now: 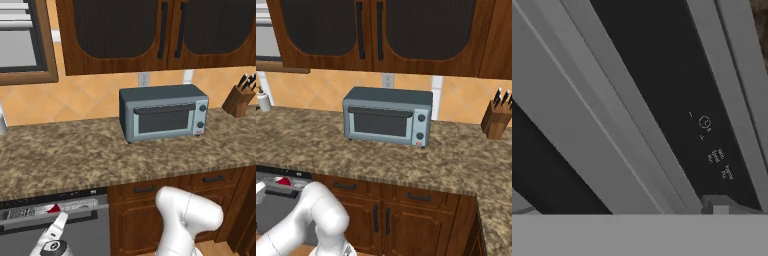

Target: Pick up the cup and bowl from the counter, place them in the dishwasher, and close the dishwasher door.

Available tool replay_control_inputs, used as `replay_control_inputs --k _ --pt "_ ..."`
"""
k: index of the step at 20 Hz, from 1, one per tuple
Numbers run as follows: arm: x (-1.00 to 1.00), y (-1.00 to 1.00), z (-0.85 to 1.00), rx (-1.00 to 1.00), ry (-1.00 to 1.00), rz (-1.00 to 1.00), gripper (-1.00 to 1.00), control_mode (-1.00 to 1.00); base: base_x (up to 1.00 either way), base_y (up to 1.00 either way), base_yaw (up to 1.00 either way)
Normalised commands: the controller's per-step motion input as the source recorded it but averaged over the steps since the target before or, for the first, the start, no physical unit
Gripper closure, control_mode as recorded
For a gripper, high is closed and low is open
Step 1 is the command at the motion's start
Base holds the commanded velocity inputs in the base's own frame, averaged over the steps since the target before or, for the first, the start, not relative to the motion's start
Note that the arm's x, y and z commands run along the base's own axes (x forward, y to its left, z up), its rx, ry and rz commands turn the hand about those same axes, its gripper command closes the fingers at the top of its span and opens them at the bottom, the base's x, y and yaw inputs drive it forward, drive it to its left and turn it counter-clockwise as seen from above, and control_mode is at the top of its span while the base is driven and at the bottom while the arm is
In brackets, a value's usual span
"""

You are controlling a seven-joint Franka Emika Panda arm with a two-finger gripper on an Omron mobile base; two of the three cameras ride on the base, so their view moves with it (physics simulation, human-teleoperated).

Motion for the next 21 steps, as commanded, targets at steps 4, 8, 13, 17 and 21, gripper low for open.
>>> replay_control_inputs --k 4,8,13,17,21 --pt "0.87 -0.03 -0.02 0.09 -0.11 -0.41 -1.00 -1.00 0.00 0.00 0.00" --pt "0.81 -0.01 0.00 0.07 -0.09 -0.38 -1.00 -1.00 0.00 0.00 0.00" --pt "0.73 0.00 0.00 0.06 -0.08 -0.35 -1.00 -1.00 0.00 0.00 0.00" --pt "0.58 0.00 0.00 0.06 -0.08 -0.28 -1.00 -1.00 0.00 0.00 0.00" --pt "0.53 0.00 -0.02 0.03 -0.05 -0.19 -1.00 -1.00 0.00 0.00 0.00"
